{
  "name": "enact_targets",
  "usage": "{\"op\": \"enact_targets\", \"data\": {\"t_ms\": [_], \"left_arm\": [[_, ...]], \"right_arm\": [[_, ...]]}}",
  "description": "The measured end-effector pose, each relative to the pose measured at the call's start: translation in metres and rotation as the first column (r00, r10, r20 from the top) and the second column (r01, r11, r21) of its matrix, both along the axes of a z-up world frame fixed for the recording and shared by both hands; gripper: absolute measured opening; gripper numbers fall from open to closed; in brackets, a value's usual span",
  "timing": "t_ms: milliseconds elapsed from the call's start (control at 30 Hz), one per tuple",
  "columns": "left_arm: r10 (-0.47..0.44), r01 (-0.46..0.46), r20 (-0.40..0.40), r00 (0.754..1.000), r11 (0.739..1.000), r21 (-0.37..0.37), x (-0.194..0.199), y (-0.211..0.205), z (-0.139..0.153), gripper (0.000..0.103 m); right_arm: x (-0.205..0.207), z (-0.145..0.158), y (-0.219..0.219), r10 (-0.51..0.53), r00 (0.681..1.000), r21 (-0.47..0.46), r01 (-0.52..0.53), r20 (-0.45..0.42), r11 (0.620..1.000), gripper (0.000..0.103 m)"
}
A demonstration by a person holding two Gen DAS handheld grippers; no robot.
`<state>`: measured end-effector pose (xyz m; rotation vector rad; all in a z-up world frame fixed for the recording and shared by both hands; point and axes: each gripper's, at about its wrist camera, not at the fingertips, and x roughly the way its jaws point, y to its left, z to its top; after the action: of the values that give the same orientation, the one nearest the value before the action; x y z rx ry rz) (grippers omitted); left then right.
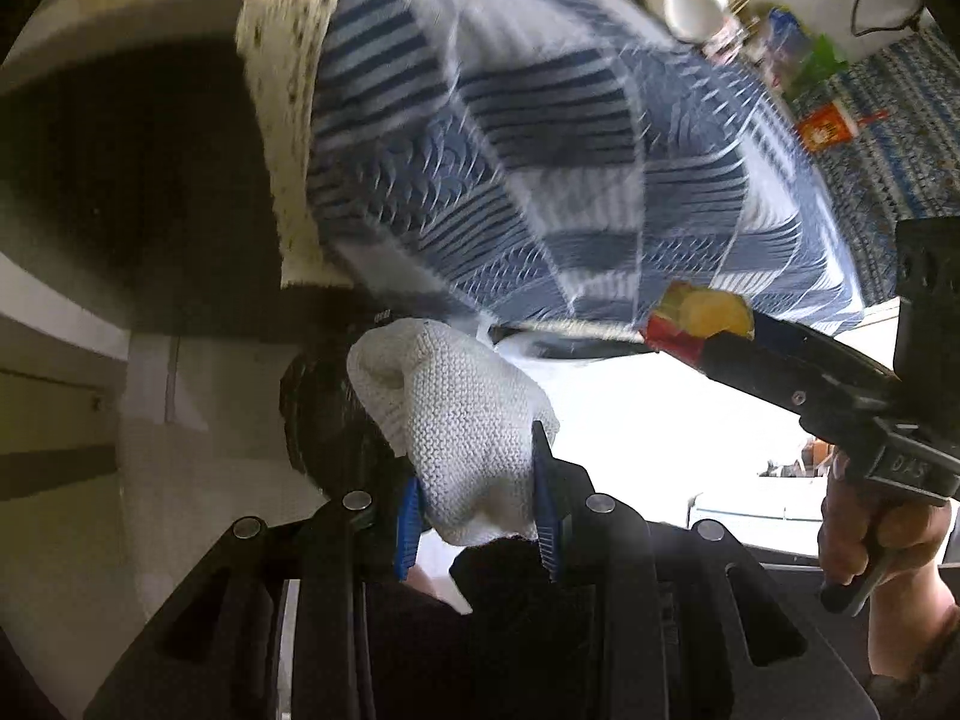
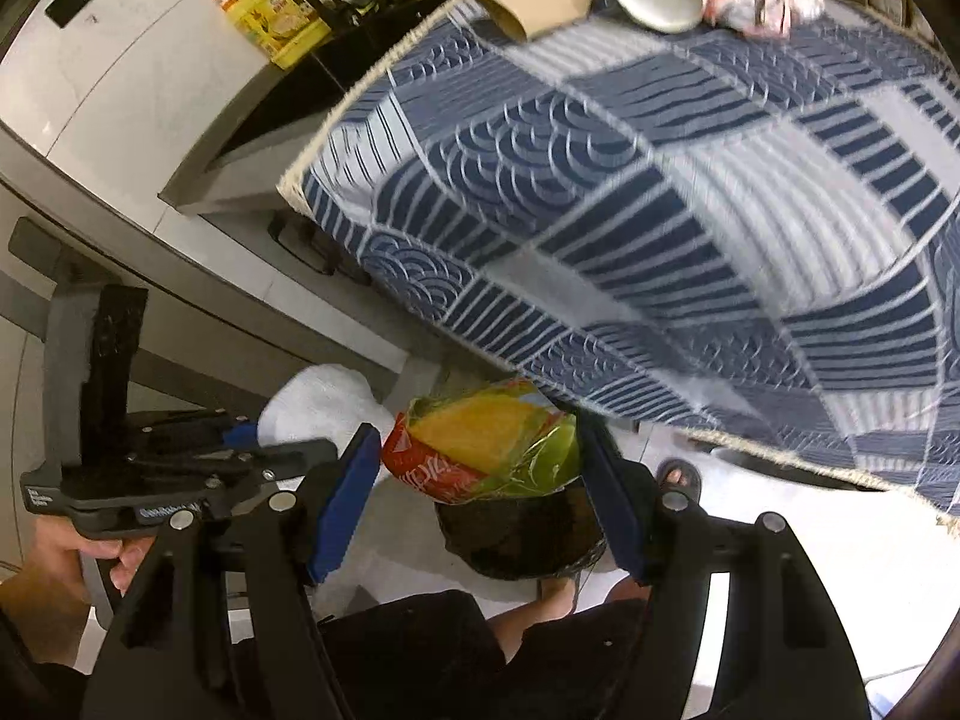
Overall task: Collect trash
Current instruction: 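Carry the tissue and snack wrapper down over the black trash bin with both tools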
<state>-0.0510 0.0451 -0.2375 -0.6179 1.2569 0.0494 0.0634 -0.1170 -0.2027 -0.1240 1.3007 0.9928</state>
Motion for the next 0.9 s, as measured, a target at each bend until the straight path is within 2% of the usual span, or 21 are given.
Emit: {"op": "enact_targets", "data": {"t_ms": [400,767,867,900], "left_arm": [[0.010,-0.012,-0.082,0.997,1.000,-0.019,-0.011,-0.004,-0.041,0.029],[-0.008,0.006,-0.132,0.991,1.000,-0.019,-0.009,-0.013,-0.058,0.030],[-0.011,0.008,-0.138,0.990,1.000,-0.018,-0.007,-0.012,-0.058,0.033],[-0.006,0.003,-0.145,0.989,1.000,-0.023,-0.007,-0.011,-0.059,0.041]], "right_arm": [[-0.011,-0.044,0.002,0.005,0.994,-0.045,-0.010,-0.107,0.999,0.068],[-0.010,-0.070,0.005,-0.018,0.986,-0.081,0.005,-0.163,0.997,0.068],[-0.009,-0.073,0.004,-0.034,0.981,-0.071,0.021,-0.192,0.997,0.070],[-0.008,-0.073,0.004,-0.040,0.978,-0.066,0.027,-0.203,0.997,0.070]]}}
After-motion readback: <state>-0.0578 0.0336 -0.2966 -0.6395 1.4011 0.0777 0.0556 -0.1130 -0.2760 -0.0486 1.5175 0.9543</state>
